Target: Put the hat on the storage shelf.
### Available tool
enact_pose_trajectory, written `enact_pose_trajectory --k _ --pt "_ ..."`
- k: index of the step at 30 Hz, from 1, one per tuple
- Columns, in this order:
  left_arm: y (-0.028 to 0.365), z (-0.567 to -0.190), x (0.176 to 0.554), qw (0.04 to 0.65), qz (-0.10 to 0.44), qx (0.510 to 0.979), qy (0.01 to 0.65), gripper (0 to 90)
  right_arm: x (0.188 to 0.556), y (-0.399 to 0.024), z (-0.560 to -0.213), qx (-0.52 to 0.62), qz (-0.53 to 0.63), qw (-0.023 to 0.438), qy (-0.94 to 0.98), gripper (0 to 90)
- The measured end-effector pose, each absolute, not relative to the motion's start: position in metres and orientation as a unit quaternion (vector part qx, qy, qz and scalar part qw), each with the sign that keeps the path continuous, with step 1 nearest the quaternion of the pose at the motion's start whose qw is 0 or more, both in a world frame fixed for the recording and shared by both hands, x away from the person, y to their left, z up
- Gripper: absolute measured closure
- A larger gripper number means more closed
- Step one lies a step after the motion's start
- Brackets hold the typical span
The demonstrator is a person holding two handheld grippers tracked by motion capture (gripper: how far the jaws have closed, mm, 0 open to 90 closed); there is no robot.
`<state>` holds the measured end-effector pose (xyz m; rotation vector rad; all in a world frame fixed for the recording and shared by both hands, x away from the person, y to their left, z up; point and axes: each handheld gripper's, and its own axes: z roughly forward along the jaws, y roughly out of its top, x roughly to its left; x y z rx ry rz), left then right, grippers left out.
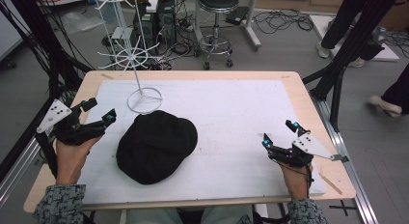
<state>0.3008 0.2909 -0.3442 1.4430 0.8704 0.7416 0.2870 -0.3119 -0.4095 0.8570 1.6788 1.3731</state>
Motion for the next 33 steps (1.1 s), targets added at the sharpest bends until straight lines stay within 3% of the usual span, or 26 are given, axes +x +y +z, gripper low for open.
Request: enact_pose_trajectory --k 22,33 --pt "0.273 -0.357 0.305 0.620 0.265 0.666 0.320 17.4 0.289 -0.310 -0.410 0.336 0.539 0.392 0.665 10.3" --pt "0.255 -0.368 0.308 0.601 0.226 0.717 0.271 17.3 0.289 -0.310 -0.410 0.336 0.538 0.394 0.665 10.3"
